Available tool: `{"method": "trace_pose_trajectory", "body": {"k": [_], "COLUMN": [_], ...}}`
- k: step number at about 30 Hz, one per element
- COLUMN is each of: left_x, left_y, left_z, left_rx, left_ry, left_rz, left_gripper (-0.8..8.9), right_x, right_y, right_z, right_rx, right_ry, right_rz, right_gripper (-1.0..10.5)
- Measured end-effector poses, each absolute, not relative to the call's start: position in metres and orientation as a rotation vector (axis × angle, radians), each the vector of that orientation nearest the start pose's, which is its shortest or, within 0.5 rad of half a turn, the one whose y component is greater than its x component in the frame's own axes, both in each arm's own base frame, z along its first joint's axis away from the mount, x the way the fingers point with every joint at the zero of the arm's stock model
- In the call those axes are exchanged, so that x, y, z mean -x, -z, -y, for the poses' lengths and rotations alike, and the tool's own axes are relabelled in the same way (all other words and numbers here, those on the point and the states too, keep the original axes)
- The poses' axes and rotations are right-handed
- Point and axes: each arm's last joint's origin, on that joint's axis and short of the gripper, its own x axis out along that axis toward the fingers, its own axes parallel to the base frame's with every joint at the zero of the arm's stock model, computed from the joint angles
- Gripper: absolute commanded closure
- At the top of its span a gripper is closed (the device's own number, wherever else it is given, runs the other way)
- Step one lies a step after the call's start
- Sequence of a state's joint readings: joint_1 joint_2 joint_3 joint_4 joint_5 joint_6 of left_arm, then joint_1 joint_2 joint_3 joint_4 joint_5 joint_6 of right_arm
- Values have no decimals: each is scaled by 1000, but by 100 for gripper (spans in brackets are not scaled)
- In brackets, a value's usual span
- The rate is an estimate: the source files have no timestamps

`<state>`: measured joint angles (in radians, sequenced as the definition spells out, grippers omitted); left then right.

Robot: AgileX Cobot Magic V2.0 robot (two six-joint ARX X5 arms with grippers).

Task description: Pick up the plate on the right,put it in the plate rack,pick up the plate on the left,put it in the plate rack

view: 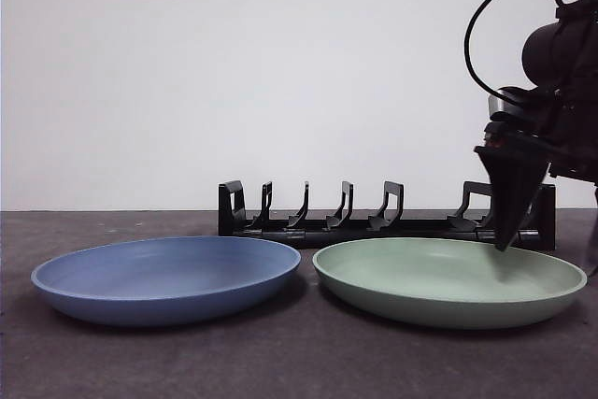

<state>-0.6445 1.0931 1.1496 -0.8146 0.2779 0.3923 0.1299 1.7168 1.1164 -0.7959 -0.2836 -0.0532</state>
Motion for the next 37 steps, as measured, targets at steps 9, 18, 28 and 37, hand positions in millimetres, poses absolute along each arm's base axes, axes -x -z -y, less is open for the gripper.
{"method": "trace_pose_trajectory", "body": {"k": [9,18,28,37], "left_x": [-162,-162,-162,-162], "left_y": [-346,-346,-346,-346], "left_z": [132,132,133,133], "left_rx": [-489,-490,-490,-490], "left_ry": [1021,1022,1023,1023], "left_rz": [-592,-592,-592,-592], "left_gripper": [123,123,123,123], "right_x": [-308,-308,-308,-309], "right_y": [-182,-181,-182,-182], "right_z": [-49,-49,-50,-50], "right_rx": [-67,-67,-63,-63], "right_ry": [-379,-379,-383,-385], "right_rz": [-1384,-1384,-1380,-1373], "right_gripper": [830,830,917,963]}}
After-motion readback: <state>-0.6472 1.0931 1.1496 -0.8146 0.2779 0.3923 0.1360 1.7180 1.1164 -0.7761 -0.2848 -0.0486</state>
